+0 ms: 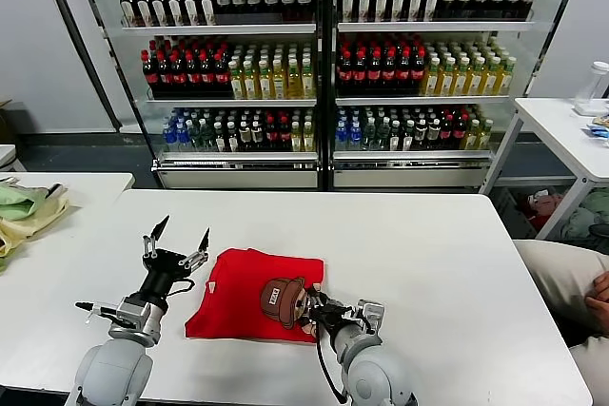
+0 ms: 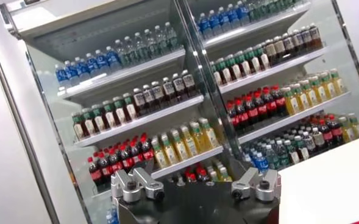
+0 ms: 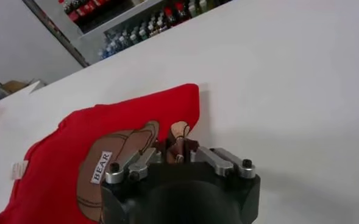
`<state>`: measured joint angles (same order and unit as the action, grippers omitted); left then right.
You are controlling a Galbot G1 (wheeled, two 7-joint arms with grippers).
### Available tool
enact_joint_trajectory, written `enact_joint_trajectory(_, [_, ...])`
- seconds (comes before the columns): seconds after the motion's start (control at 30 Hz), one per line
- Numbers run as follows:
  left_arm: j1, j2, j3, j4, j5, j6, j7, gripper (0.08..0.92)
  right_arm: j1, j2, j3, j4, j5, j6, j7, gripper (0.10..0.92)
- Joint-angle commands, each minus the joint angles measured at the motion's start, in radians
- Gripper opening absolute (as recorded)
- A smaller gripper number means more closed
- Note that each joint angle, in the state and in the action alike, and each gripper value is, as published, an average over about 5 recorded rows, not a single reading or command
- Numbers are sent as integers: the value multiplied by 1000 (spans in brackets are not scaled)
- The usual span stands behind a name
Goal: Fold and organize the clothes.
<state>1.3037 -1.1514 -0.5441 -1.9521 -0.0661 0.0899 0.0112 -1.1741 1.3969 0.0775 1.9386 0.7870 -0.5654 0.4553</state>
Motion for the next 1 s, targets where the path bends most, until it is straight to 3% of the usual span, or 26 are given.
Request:
enact_joint_trajectory(0.03, [2, 4, -6, 14, 1, -7, -3, 823, 9, -52, 63, 95, -64, 31, -33, 249])
enact_joint_trajectory(0.17, [5, 2, -9, 17, -3, -12, -9, 823, -28, -129, 146, 167, -60, 29, -58, 162])
enact_joint_trajectory(0.33, [2, -10, -3, 28, -4, -29, -9, 823, -105, -171, 218, 176, -74, 31, -82, 142])
enact_joint_trajectory(0.63, [18, -17, -19, 23, -10, -96, -4, 823, -115, -123, 198, 104, -366, 113, -199, 155])
enact_joint_trajectory(0.83, [19, -14, -40, 33, -22, -120, -5, 823, -145, -182, 271, 223, -348, 66, -207, 302])
enact_joint_trajectory(1.0, [-3, -32, -33, 49, -22, -135, -1, 823, -174, -196, 335, 286, -425, 49, -227, 449])
